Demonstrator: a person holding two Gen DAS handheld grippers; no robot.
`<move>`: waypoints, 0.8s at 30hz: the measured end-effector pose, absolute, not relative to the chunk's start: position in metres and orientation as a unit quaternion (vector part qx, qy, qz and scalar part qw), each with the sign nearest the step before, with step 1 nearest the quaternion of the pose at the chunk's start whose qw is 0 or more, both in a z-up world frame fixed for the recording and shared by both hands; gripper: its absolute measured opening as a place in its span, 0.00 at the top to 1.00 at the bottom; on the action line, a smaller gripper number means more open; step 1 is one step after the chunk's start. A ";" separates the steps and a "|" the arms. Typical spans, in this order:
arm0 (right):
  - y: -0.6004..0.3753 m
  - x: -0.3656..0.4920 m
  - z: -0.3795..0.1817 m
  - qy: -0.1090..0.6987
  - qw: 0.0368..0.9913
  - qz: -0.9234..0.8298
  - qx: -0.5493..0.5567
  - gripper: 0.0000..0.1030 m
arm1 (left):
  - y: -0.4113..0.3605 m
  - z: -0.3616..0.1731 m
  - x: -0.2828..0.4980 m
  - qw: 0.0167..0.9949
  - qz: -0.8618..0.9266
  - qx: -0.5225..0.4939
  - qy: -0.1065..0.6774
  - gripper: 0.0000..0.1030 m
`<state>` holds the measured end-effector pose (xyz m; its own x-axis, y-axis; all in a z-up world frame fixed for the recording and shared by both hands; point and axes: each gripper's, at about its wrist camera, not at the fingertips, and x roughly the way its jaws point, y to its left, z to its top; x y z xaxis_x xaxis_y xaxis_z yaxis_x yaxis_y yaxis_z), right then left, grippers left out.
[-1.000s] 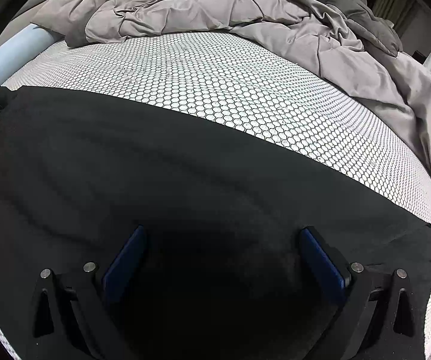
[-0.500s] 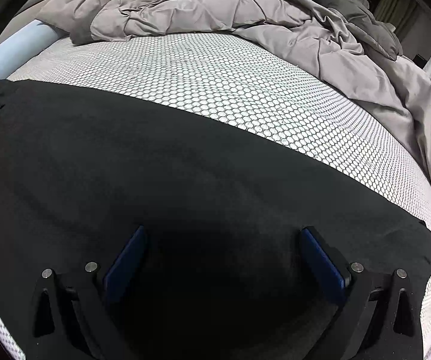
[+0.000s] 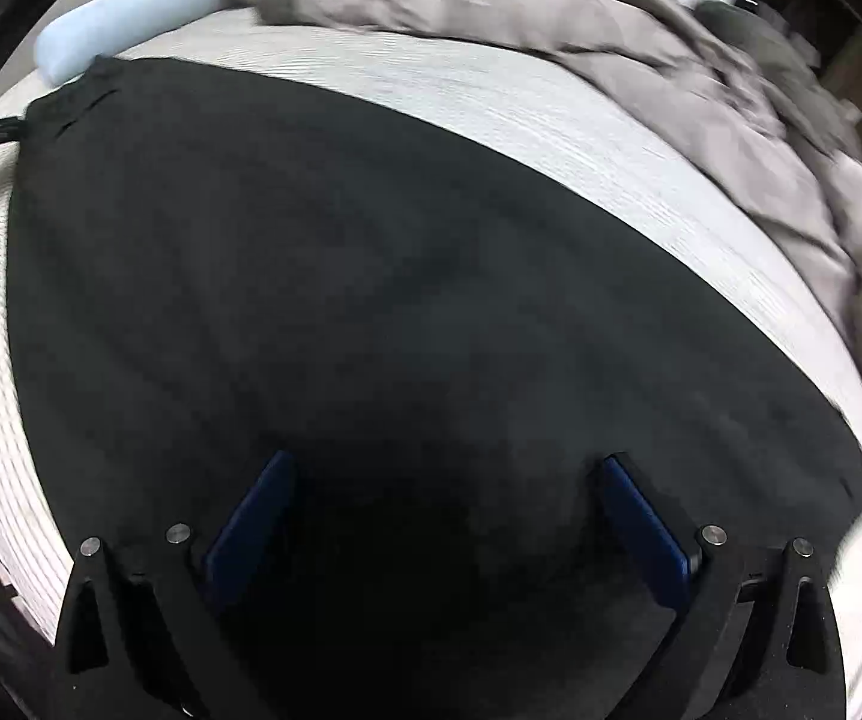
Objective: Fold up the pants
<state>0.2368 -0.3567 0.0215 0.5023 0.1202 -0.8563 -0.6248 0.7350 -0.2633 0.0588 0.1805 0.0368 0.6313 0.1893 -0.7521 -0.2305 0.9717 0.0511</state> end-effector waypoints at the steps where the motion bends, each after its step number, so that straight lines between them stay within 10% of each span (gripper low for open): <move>1: -0.374 0.236 0.022 0.445 0.822 0.216 -0.282 0.01 | 0.166 0.040 0.063 0.908 0.105 -0.026 0.405 0.20; 11: -0.581 0.230 0.033 0.448 0.880 -0.024 -0.155 0.01 | 0.005 0.025 0.119 0.910 -0.067 -0.036 0.408 0.15; 24: -0.681 0.195 0.019 0.413 0.848 0.184 0.277 0.01 | -0.080 -0.034 0.163 0.888 -0.108 0.005 0.446 0.15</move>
<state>0.1948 -0.6809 0.0195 0.5905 0.5409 -0.5989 -0.0827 0.7788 0.6219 0.1631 -0.0800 -0.0341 0.5788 -0.1881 -0.7935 0.1968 0.9765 -0.0879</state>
